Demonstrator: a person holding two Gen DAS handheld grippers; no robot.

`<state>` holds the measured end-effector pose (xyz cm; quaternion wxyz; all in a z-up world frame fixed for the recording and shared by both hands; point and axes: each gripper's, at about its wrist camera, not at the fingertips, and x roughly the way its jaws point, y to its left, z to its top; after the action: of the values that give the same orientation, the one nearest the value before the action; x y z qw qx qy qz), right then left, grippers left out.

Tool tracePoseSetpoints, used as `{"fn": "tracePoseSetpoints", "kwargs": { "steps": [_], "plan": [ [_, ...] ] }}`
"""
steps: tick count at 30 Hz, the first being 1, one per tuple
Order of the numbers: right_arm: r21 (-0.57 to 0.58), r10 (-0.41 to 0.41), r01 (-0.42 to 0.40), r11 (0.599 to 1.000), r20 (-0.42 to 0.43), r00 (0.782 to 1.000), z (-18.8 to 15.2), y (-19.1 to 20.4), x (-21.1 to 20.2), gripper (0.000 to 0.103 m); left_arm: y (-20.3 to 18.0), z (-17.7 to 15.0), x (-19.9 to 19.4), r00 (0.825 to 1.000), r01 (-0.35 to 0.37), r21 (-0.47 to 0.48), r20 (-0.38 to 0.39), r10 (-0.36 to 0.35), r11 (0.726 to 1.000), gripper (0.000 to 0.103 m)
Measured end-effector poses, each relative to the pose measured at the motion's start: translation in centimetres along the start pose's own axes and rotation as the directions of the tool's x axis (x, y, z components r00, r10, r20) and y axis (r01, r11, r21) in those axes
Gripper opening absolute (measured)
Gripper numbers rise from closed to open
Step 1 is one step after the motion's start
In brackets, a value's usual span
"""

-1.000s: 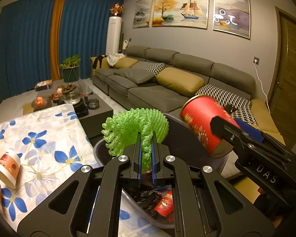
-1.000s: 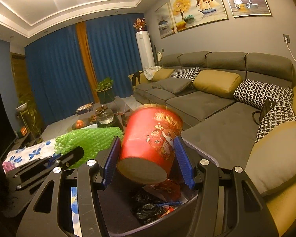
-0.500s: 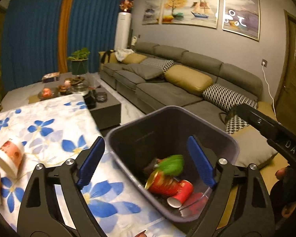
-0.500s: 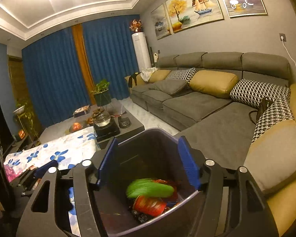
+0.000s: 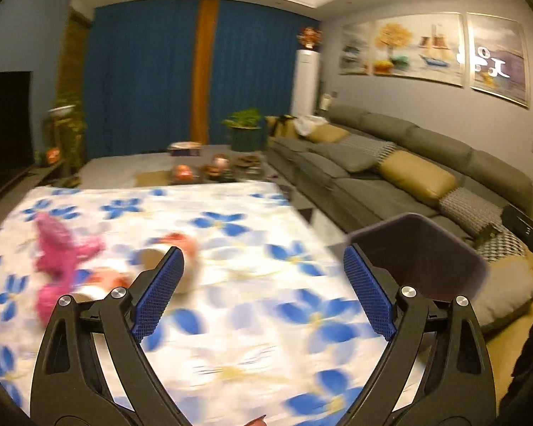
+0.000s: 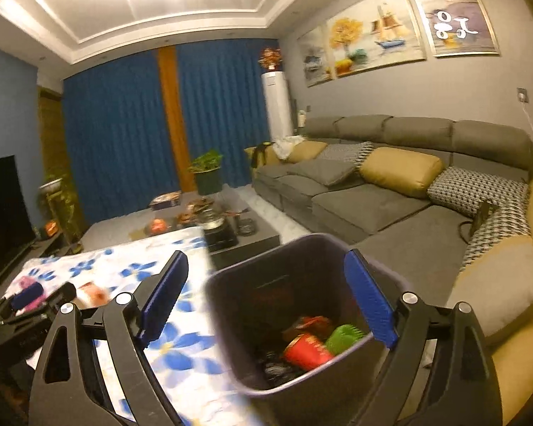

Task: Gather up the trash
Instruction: 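Move both tools back over the pink bags and white cups on the table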

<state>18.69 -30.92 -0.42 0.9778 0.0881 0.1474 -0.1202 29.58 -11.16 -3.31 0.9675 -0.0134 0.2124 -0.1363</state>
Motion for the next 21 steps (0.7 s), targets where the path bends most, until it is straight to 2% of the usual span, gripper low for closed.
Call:
{"fn": "tracePoseSetpoints", "kwargs": {
  "steps": [6,12,16,21],
  "plan": [
    [-0.072,0.135,-0.137,0.988,-0.034,0.99,-1.7,7.7,0.2,0.087,8.0,-0.5,-2.9,0.986,-0.166,-0.039,0.003,0.167,0.985,0.09],
    [-0.145,0.252,-0.271,0.952,-0.137,0.958,-4.8,16.1,1.6,0.087,15.0,-2.0,-5.3,0.947,-0.321,-0.057,0.011,0.322,0.946,0.09],
    [-0.196,0.291,-0.332,0.923,-0.214,0.933,-7.2,21.5,3.1,0.084,18.7,-2.8,-5.9,0.928,-0.371,-0.109,0.004,0.373,0.922,0.09],
    [-0.245,0.298,-0.369,0.897,-0.284,0.912,-9.3,25.4,4.9,0.076,22.7,-3.7,-6.1,0.913,-0.404,-0.184,-0.011,0.409,0.896,0.09]
  ]
}}
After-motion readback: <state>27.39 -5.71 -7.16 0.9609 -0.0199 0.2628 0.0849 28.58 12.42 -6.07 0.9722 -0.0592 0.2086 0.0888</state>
